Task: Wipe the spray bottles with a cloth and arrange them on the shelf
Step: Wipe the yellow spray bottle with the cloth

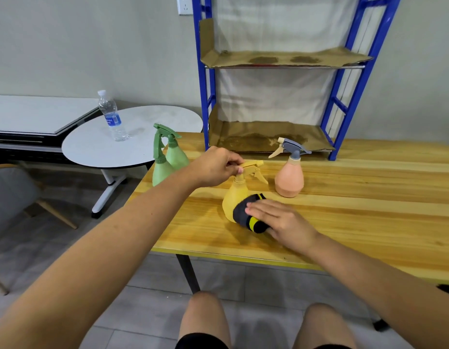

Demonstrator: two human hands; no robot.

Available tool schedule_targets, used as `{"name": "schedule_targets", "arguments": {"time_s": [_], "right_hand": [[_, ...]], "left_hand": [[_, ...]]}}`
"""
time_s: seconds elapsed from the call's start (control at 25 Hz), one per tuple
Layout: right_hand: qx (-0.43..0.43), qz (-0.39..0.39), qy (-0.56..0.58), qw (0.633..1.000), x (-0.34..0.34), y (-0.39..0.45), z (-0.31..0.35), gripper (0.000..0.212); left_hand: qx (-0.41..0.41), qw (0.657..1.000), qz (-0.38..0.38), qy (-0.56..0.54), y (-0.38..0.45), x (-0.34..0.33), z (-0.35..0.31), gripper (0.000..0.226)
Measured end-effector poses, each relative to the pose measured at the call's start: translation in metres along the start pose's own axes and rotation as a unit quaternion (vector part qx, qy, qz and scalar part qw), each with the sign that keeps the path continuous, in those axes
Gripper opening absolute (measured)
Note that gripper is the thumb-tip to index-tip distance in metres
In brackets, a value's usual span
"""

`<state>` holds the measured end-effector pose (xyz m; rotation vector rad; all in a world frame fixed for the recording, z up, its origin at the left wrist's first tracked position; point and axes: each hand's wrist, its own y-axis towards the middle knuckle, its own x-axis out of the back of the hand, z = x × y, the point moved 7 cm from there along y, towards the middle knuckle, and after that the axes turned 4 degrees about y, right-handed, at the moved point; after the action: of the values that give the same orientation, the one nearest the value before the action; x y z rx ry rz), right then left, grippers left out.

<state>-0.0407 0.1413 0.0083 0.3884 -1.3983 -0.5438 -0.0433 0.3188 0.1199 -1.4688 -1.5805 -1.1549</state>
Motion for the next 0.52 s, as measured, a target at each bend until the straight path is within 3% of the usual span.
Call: {"name": "schedule_targets", "arguments": {"time_s": [0.12, 0.32, 0.52], "right_hand": [[0.050, 0.055, 0.008, 0.997, 0.001, -0.012, 0.011, 0.048], [-0.017, -0.046, 0.007, 0.999, 0.022, 0.024, -0.006, 0.054], [0.043, 0.040, -0.006, 0.998, -0.007, -0.016, 0.016, 0.059]], "left_hand": [[-0.004, 1.000, 0.004, 0.003, -0.001, -0.001, -0.003, 0.026], [-0.002, 1.000, 0.005, 0.008, 0.000, 0.000, -0.001, 0.023], [-0.006, 1.000, 0.005, 0.003, -0.001, -0.001, -0.004, 0.026]]}}
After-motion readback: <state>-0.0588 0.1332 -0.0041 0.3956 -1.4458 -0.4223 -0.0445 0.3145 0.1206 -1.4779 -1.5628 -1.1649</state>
